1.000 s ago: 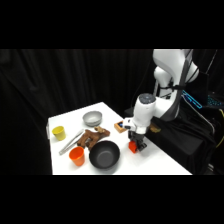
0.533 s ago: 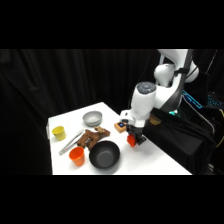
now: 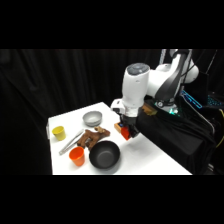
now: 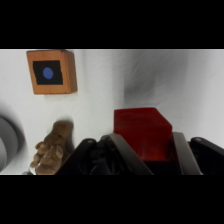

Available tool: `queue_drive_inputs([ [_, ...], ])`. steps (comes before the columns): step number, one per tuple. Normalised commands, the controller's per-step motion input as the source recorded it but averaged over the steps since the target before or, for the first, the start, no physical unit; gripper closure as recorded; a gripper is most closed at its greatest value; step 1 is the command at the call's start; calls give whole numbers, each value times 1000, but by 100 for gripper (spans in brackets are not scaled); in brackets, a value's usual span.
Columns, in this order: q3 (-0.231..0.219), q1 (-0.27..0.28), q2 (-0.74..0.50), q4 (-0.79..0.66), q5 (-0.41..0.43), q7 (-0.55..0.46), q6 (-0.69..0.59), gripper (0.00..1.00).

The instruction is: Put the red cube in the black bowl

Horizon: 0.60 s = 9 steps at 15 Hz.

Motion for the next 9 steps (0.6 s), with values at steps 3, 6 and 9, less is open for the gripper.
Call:
queue_drive_inputs([
  [3,153,-204,-24,248,52,-189,-189,74],
  [6,100,-176,102,287,65,-176,-65,74],
  [9,70,-160,238,323,120,-200,32,74],
])
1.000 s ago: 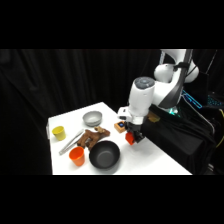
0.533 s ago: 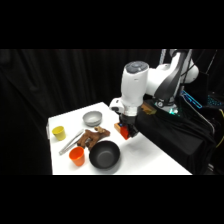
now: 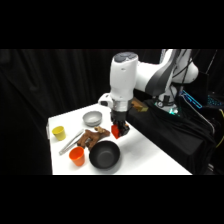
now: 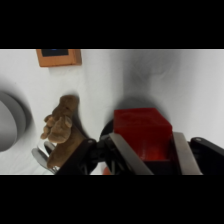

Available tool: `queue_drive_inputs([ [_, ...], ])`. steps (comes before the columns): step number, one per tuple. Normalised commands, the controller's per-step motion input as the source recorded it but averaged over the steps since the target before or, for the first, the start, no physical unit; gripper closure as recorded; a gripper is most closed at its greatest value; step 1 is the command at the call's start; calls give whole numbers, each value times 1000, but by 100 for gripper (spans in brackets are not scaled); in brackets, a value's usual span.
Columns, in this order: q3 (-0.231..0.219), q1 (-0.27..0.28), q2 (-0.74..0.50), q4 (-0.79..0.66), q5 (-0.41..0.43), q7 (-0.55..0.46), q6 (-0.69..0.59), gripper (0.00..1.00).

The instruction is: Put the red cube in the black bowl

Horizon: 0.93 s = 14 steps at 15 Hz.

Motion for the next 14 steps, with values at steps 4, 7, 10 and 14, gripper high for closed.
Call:
queue_drive_inputs([
  [4,59,-115,355,355,169,-228,155,74],
  [7,33,-66,379,386,161,-214,162,74],
  [10,3,-48,332,365,160,-211,129,74],
  [14,-1,-42,266,299,183,-228,118,74],
])
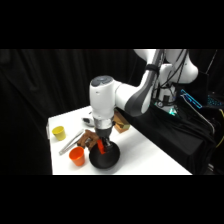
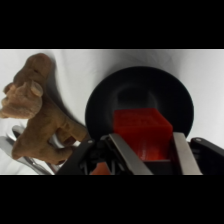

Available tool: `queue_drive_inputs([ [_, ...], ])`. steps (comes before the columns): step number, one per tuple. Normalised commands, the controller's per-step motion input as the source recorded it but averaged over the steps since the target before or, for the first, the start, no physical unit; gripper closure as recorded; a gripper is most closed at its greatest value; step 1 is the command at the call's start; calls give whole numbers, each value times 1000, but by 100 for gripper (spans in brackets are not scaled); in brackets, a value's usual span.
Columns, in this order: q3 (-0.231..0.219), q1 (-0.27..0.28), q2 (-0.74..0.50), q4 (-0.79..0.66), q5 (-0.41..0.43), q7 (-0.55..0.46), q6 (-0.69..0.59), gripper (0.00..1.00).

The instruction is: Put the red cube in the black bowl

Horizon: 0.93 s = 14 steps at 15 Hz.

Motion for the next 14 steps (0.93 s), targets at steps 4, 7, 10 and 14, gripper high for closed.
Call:
queue_drive_inputs([
  [4,-3,-32,197,238,171,-231,112,27],
  [7,-8,-17,94,165,156,-216,60,9],
  [10,1,-21,2,99,167,-214,-5,0],
  [14,30,-46,-141,59,181,-261,-224,0],
])
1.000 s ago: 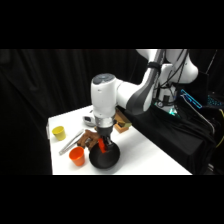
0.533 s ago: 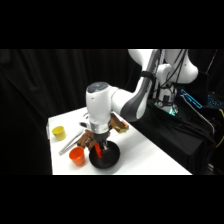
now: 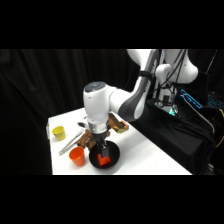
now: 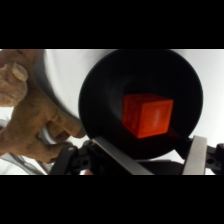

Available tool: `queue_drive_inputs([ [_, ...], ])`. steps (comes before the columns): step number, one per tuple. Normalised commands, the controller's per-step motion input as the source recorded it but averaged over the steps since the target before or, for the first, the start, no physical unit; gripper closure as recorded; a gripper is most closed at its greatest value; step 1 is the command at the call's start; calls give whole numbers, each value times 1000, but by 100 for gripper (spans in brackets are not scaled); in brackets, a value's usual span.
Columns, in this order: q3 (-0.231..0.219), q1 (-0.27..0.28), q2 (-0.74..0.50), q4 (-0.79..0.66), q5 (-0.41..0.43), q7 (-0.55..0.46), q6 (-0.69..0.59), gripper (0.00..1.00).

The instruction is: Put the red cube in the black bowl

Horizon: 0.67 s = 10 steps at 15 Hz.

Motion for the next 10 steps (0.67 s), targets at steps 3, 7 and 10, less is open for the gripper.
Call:
queue_drive_inputs([
  [3,80,-67,-324,14,198,-302,-440,0],
  [7,91,-67,-332,54,182,-274,-499,0],
  [10,99,-76,-315,59,177,-238,-420,0],
])
